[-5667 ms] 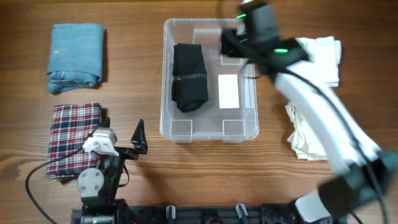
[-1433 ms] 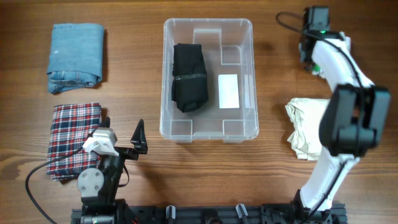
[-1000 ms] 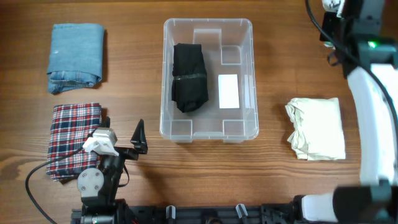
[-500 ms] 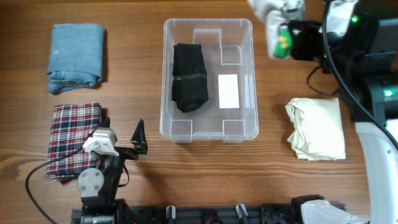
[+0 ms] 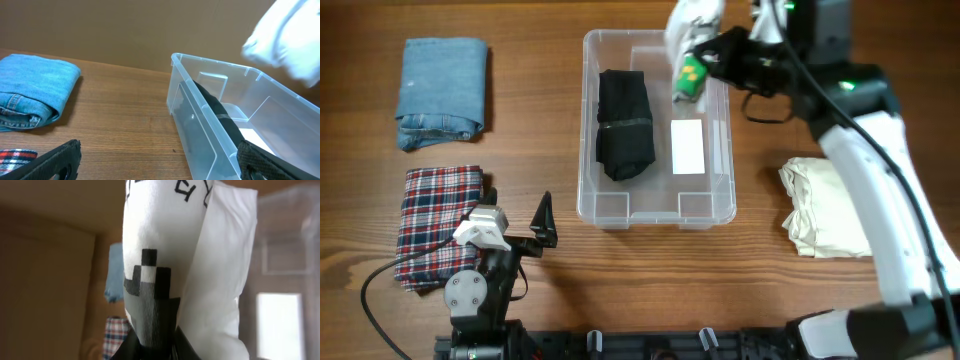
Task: Pack container
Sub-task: 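Carry the white t-shirt into the container beside the black garment, then release the white t-shirt and raise the right gripper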
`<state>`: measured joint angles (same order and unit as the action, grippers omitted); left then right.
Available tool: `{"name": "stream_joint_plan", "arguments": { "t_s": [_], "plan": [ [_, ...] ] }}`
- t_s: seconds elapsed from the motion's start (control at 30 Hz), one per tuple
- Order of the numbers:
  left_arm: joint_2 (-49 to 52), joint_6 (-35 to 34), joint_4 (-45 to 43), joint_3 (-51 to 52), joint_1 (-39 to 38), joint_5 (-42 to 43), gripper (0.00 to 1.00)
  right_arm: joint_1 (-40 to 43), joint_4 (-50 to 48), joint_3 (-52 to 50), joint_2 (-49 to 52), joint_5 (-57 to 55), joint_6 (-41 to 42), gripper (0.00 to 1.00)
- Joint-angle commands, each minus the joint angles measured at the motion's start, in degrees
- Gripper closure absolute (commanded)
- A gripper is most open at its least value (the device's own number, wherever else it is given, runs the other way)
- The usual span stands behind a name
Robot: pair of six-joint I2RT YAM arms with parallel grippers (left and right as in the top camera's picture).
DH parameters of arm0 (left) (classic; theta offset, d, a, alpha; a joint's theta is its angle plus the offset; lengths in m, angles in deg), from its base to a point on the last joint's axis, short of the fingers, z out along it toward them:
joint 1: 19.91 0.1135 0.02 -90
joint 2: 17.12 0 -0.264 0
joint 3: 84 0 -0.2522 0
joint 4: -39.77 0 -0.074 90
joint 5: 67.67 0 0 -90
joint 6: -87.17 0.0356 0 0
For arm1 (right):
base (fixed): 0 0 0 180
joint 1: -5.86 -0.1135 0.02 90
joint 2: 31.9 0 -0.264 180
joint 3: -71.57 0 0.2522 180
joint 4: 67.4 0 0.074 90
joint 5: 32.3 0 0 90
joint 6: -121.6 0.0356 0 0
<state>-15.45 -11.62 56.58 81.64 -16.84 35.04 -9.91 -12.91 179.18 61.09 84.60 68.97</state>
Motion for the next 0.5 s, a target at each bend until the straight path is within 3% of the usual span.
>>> {"name": "stream_joint_plan", "arguments": {
  "t_s": [0.0, 0.47],
  "plan": [
    [-0.1, 1.1, 0.2, 0.3, 0.4, -0.6, 0.0, -2.6, -2.4, 0.3, 4.6, 4.0, 3.8, 0.96],
    [-0.1, 1.1, 0.2, 0.3, 0.4, -0.6, 0.0, -5.4, -5.7, 0.2, 14.4, 4.9, 4.6, 0.94]
  ]
}}
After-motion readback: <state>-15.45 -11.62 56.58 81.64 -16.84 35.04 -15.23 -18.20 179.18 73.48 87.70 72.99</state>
